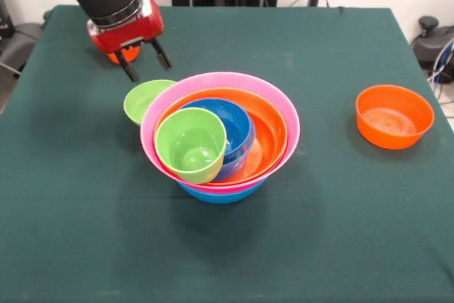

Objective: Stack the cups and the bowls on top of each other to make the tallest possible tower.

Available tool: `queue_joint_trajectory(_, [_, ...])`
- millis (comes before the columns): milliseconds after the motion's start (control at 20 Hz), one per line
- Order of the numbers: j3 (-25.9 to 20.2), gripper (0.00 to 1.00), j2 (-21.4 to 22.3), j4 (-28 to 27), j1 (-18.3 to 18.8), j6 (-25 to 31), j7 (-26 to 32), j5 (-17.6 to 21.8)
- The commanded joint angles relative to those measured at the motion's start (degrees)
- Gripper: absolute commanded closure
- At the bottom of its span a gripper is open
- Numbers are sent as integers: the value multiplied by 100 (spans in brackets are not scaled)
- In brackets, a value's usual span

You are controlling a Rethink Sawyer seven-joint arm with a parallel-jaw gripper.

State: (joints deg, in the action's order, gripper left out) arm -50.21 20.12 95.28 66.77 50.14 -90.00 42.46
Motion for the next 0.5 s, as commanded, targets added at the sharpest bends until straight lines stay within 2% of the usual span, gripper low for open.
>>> queue_joint_trajectory(50, [101,0,-293,-683,-362,237,1863,369])
queue_joint_trajectory(500, [97,0,-402,-758,-333,335,1886,279])
